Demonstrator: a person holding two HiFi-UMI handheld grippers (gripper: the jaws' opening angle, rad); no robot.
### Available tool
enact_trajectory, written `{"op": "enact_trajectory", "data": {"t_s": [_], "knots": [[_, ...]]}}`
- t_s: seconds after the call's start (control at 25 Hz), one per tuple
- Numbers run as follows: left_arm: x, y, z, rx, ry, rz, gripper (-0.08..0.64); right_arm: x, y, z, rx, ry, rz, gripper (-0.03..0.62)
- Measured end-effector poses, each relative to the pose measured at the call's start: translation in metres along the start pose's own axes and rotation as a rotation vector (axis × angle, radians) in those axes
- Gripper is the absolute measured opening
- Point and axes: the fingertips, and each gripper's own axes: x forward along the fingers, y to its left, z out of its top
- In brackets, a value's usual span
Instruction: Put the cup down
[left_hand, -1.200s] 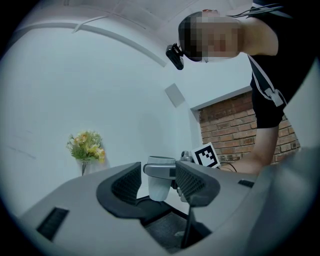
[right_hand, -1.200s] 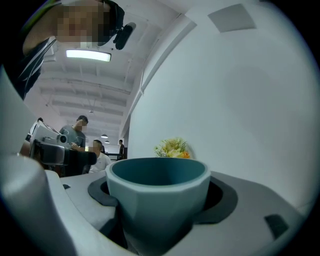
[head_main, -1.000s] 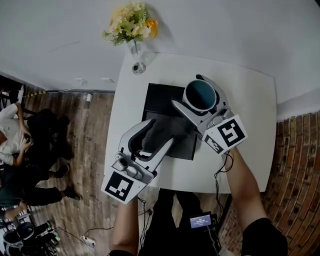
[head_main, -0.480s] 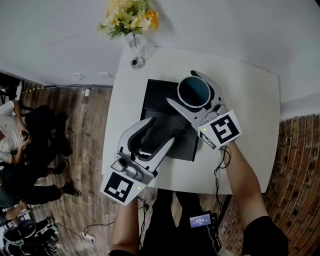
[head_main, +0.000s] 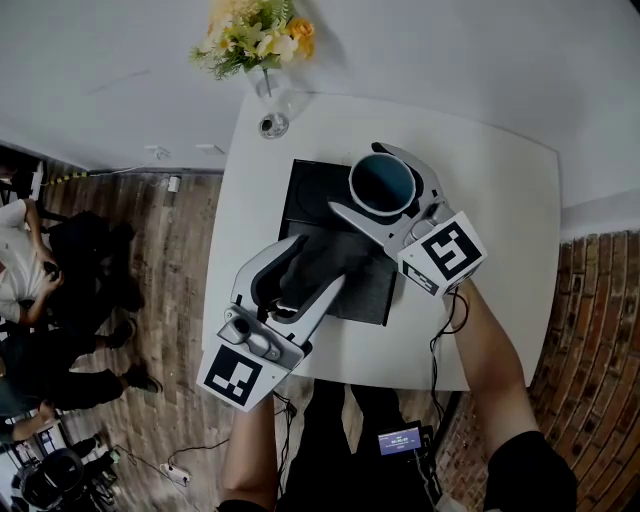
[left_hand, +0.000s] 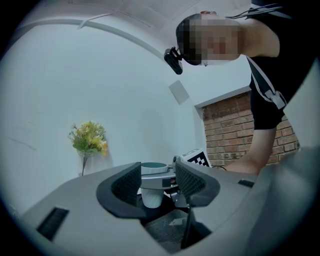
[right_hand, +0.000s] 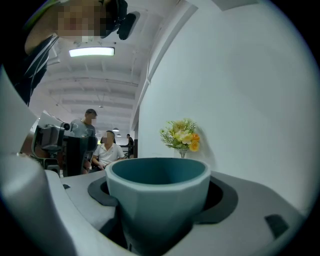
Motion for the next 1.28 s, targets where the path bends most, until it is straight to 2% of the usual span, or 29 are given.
{"op": "enact_trajectory", "data": {"t_s": [0.48,1.04,1.28], "knots": [[0.002,0.002,-0.001,-0.007,-0.001,0.004,0.206,-0.001,0.006,0.0,-0.027,0.01,0.062,0.411],[0.002,0.002,0.003,-0.007,-0.012,0.004,0.206,-0.008,0.007,0.0,-0.053,0.022,0.035,0.429],[0.001,0.003,0.004,-0.007,-0.016,0.006,0.206,-0.012,0.006,0.002,-0.031,0.025,0.03,0.443]]}}
